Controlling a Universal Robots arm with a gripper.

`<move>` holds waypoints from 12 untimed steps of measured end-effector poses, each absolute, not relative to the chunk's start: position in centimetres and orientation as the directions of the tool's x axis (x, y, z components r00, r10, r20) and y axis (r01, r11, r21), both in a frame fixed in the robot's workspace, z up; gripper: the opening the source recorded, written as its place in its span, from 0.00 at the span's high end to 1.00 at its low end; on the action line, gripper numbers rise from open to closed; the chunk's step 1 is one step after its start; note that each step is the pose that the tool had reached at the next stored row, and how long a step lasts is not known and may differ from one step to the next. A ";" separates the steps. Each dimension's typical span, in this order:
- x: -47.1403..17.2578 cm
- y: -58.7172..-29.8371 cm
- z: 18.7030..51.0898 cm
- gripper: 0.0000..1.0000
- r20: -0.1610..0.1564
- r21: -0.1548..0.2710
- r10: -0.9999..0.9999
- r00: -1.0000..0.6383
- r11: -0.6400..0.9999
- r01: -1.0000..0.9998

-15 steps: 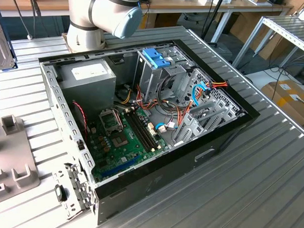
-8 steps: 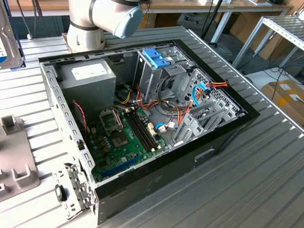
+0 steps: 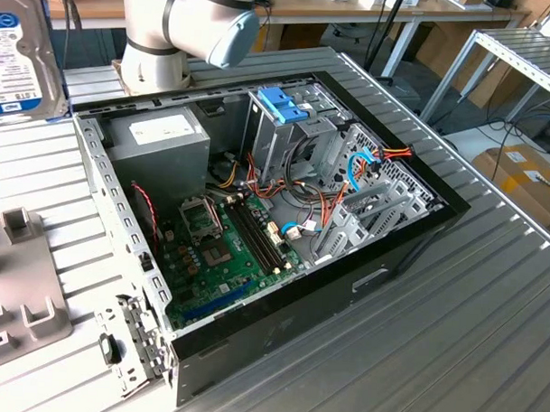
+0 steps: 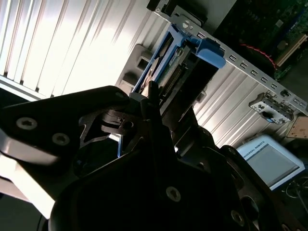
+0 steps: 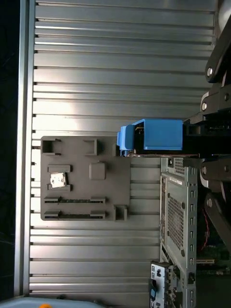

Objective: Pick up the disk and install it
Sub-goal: 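Pick up the disk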

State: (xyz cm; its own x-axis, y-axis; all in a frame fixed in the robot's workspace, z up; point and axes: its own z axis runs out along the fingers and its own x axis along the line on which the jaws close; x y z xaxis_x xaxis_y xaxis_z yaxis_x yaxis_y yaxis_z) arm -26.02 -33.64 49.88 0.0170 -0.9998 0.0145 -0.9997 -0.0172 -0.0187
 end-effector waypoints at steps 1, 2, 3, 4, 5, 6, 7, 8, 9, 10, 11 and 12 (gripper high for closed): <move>-25.1 -33.6 49.9 0.65 0.015 -0.019 -1.000 0.017 -0.017 -1.000; -24.3 -33.6 49.9 0.65 0.014 -0.019 -1.000 0.017 -0.017 -1.000; -23.4 -33.6 49.9 0.65 0.014 -0.019 -1.000 0.017 -0.017 -1.000; -22.5 -33.6 49.9 0.65 0.014 -0.019 -1.000 0.017 -0.017 -1.000; -22.0 -33.6 49.9 0.65 0.014 -0.019 -1.000 0.017 -0.017 -1.000; -21.5 -33.6 49.9 0.65 0.014 -0.018 -1.000 0.017 -0.017 -1.000; -21.0 -33.5 49.9 0.65 0.014 -0.018 -1.000 0.017 -0.017 -1.000; -20.6 -33.5 49.9 0.65 0.014 -0.018 -1.000 0.017 -0.017 -1.000; -20.1 -33.5 49.9 0.65 0.014 -0.018 -1.000 0.017 -0.017 -1.000; -19.6 -33.5 49.9 0.65 0.015 -0.018 -1.000 0.017 -0.017 -1.000; -18.9 -33.5 49.9 0.65 0.015 -0.018 -1.000 0.017 -0.017 -1.000; -18.5 -33.5 49.9 0.65 0.015 -0.018 -1.000 0.017 -0.017 -1.000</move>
